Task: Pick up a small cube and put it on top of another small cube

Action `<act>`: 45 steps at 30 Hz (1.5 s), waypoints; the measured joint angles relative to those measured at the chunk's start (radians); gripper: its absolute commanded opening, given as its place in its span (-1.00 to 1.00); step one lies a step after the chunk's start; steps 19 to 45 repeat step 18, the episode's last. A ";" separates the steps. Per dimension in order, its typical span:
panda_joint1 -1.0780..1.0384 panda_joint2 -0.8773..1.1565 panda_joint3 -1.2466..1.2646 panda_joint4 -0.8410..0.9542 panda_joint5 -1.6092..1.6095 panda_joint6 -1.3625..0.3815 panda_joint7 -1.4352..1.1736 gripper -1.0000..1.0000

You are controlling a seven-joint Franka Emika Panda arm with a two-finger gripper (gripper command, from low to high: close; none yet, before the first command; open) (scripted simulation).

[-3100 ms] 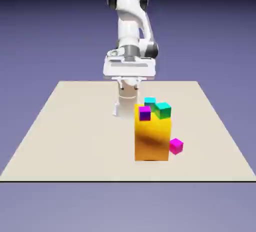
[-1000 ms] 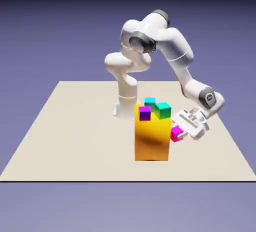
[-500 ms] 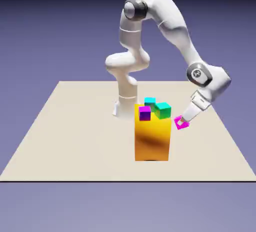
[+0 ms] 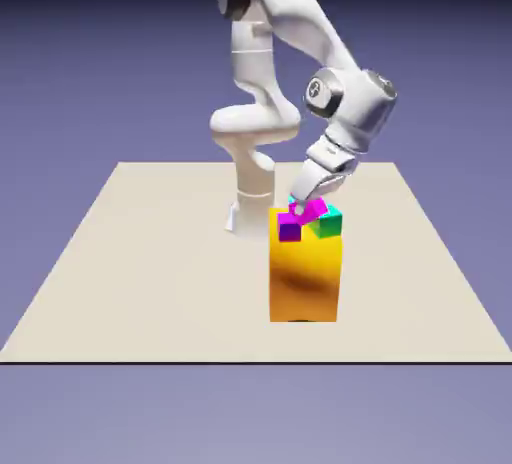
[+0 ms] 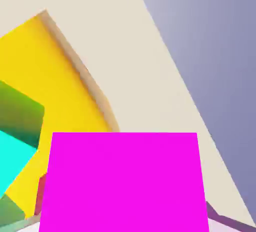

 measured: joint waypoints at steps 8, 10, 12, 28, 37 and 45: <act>0.042 -0.210 0.290 -0.211 -0.204 -0.130 -0.309 -1.00; 0.058 -0.261 0.360 -0.260 -0.248 -0.162 -0.382 -1.00; 0.088 -0.277 0.376 -0.266 -0.235 -0.177 -0.390 -1.00; 0.020 -0.229 0.321 -0.358 -0.358 -0.039 -0.311 1.00; 0.020 -0.229 0.321 -0.358 -0.358 -0.039 -0.311 1.00; 0.020 -0.229 0.321 -0.358 -0.358 -0.039 -0.311 1.00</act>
